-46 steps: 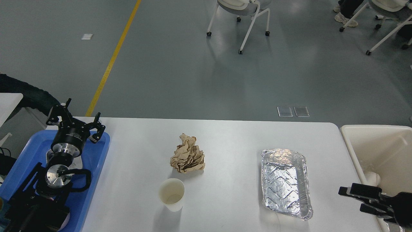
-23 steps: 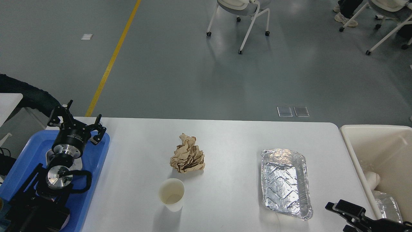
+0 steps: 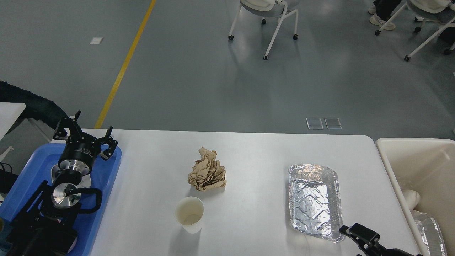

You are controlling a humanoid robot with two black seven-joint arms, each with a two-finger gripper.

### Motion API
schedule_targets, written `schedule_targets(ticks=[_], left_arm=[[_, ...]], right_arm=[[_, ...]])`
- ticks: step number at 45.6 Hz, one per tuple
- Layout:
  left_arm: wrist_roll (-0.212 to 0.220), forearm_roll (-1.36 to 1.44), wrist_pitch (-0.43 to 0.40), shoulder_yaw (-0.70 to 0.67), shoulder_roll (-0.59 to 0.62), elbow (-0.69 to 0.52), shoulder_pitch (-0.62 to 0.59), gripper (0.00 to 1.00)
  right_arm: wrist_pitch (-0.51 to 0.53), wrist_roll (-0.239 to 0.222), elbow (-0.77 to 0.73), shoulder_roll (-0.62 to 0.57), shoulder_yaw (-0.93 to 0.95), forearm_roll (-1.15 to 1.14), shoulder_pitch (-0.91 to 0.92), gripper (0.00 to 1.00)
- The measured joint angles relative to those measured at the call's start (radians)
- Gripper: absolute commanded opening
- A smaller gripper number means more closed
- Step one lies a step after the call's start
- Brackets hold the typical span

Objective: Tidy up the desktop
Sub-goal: 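Lower the right gripper to the near edge of the foil tray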

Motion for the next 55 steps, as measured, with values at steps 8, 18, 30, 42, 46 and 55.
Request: schedule_targets(ticks=[8,18,30,42,46,55], left_arm=[[0.000,0.000,0.000,0.000,0.001,0.000,0.002,0.97],[0.000,0.000,0.000,0.001,0.001,0.000,0.003,0.97],[0.001,0.000,0.000,0.001,0.001,0.000,0.005,0.97],[0.001,0.000,0.000,0.002,0.001,0.000,0.005,0.97],[0.001,0.000,0.000,0.002,0.002,0.000,0.005,0.97],[0.001,0.000,0.000,0.002,0.002,0.002,0.005,0.97]], right_arm=[[-0.047,-0.022,-0.001,0.047,0.000,0.100,0.007,1.00],[-0.134,-0.096,0.000,0.123,0.003,0.195,0.015,1.00],[-0.206,-0.127,0.001,0.183,0.012,0.260,0.050,1.00],[-0.288,-0.130,-0.001,0.237,0.014,0.334,0.094,1.00],[-0.297,-0.129,-0.002,0.257,0.010,0.338,0.096,1.00],[-0.299,-0.127,-0.020,0.279,0.003,0.338,0.107,1.00]])
